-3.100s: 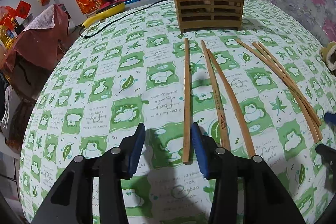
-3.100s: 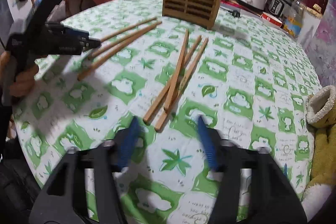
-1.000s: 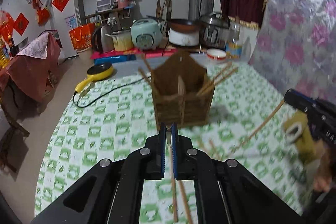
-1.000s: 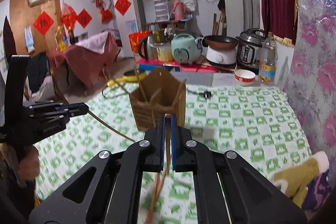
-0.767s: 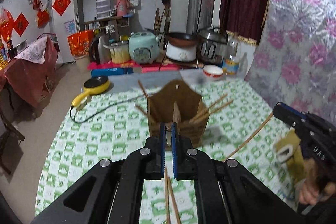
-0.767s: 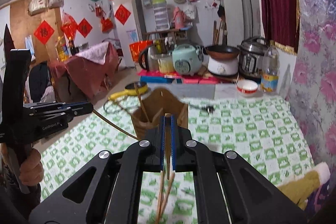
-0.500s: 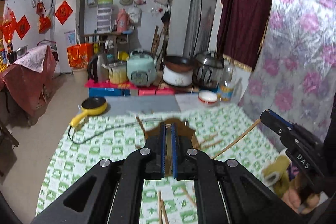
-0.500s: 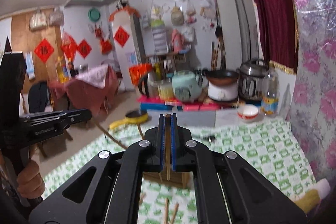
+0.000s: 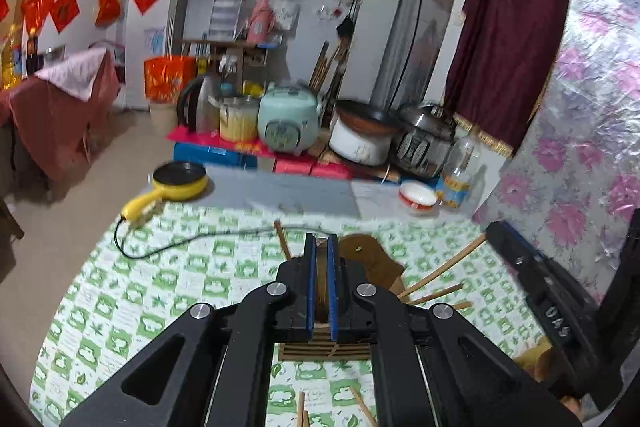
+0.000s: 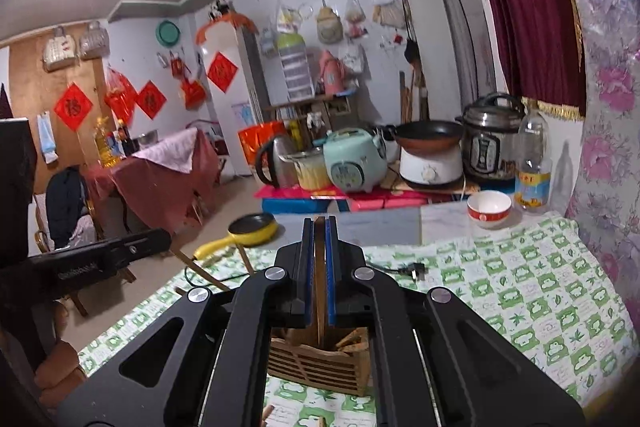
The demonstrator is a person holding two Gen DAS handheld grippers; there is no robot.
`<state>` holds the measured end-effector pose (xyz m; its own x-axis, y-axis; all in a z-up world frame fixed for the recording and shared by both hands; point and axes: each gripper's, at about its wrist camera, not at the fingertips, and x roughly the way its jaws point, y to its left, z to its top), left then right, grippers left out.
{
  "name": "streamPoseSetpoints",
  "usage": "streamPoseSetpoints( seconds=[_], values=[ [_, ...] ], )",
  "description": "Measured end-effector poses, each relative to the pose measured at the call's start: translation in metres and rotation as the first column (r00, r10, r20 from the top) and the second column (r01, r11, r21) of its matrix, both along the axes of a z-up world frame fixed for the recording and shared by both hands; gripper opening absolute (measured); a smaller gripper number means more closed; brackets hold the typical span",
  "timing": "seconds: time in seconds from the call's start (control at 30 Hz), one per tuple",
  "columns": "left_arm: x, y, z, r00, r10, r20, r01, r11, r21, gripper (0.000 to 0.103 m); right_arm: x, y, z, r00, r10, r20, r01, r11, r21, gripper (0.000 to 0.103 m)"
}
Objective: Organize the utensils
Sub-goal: 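Open both tools to drop the chopsticks into the holder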
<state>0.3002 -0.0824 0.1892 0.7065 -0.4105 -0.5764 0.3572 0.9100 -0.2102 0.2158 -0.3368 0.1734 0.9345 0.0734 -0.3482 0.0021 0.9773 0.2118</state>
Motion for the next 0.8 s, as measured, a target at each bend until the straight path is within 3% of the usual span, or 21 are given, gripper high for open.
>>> streamPoseSetpoints(
  seconds=[0.07, 0.2, 0.33, 0.37, 0.47, 0.67, 0.8],
  values=[
    [0.008, 0.003, -0.007, 0.999, -0.007, -0.037, 0.006, 1.0, -0.02, 0.006, 0.005, -0.002, -0.004, 1.0, 0.003, -0.019, -0.003, 1.0, 0.007, 0.006],
    [0.016, 0.002, -0.018, 0.997, 0.002, -0.071, -0.002, 1.0, 0.008, 0.006, 0.013, 0.001, -0.013, 0.998, 0.001, -0.062, -0.002, 1.0, -0.016, 0.006],
    [0.027, -0.001, -0.032, 0.99, 0.025, -0.136, -0.021, 0.999, 0.028, 0.008, 0.02, 0.009, -0.023, 0.993, -0.005, -0.115, -0.001, 0.998, -0.057, 0.015],
    [0.028, 0.0, -0.034, 0.989, 0.027, -0.143, -0.024, 0.999, 0.026, 0.014, 0.021, 0.009, -0.023, 0.993, -0.007, -0.118, 0.0, 0.998, -0.06, 0.017],
    [0.028, 0.005, -0.033, 0.989, 0.056, -0.133, -0.056, 0.998, 0.005, 0.053, 0.017, 0.005, -0.02, 0.995, -0.015, -0.1, 0.009, 0.998, -0.055, 0.022],
    [0.022, 0.014, -0.023, 0.991, 0.091, -0.097, -0.092, 0.996, -0.012, 0.065, 0.009, -0.003, -0.014, 0.997, -0.031, -0.071, 0.029, 0.999, -0.042, 0.031],
    [0.018, 0.015, -0.018, 0.991, 0.111, -0.075, -0.112, 0.994, -0.004, 0.073, 0.004, -0.002, -0.011, 0.998, -0.039, -0.051, 0.036, 0.998, -0.045, 0.043]
  ],
)
